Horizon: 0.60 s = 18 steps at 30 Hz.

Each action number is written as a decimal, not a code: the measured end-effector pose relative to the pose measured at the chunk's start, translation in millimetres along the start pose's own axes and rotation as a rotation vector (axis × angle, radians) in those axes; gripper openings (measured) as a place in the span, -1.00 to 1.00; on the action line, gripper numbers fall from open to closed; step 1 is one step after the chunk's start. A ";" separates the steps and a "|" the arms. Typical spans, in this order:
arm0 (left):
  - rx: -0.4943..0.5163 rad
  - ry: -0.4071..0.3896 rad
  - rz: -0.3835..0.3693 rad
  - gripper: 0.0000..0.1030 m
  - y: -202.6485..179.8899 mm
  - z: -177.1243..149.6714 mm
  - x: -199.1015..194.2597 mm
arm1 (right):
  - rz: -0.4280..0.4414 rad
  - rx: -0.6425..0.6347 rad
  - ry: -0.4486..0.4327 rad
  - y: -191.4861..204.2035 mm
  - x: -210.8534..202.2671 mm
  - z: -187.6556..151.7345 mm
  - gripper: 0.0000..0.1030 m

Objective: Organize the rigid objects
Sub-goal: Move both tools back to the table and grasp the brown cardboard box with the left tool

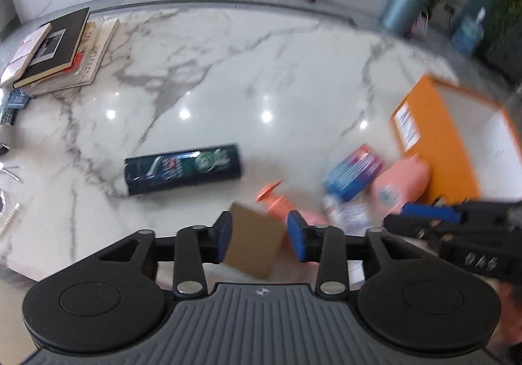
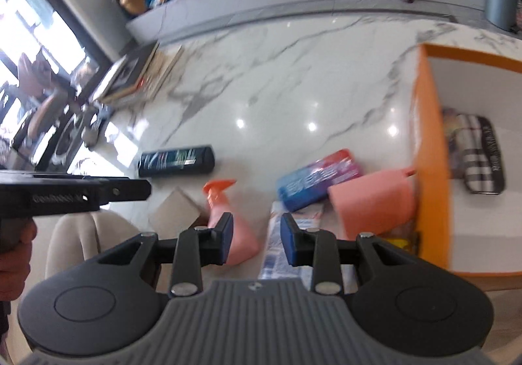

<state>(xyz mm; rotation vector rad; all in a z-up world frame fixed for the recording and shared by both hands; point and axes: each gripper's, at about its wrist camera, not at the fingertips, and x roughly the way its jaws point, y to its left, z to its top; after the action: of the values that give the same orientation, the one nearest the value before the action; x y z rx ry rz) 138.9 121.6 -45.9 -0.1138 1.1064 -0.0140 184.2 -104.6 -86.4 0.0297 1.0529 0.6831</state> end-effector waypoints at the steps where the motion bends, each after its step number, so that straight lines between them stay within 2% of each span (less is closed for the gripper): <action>1: 0.033 -0.001 0.007 0.06 0.1 -4.5 1.0 | -0.006 -0.008 0.014 3.4 5.3 -0.5 -0.34; 7: 0.220 0.050 -0.029 0.53 -4.9 -8.9 24.6 | -0.072 -0.022 0.079 8.0 25.3 -3.3 -0.34; 11: 0.298 0.104 -0.002 0.56 -8.2 -10.0 43.4 | -0.091 -0.018 0.112 6.4 33.0 -4.8 -0.34; 18: 0.301 0.180 -0.027 0.51 -7.5 -3.3 62.8 | -0.137 -0.003 0.133 2.3 45.0 0.7 -0.34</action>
<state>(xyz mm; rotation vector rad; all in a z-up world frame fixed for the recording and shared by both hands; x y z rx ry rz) 164.4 109.6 -102.6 0.1455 1.2698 -0.2178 197.5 -78.7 -120.8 -0.0910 1.1706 0.5682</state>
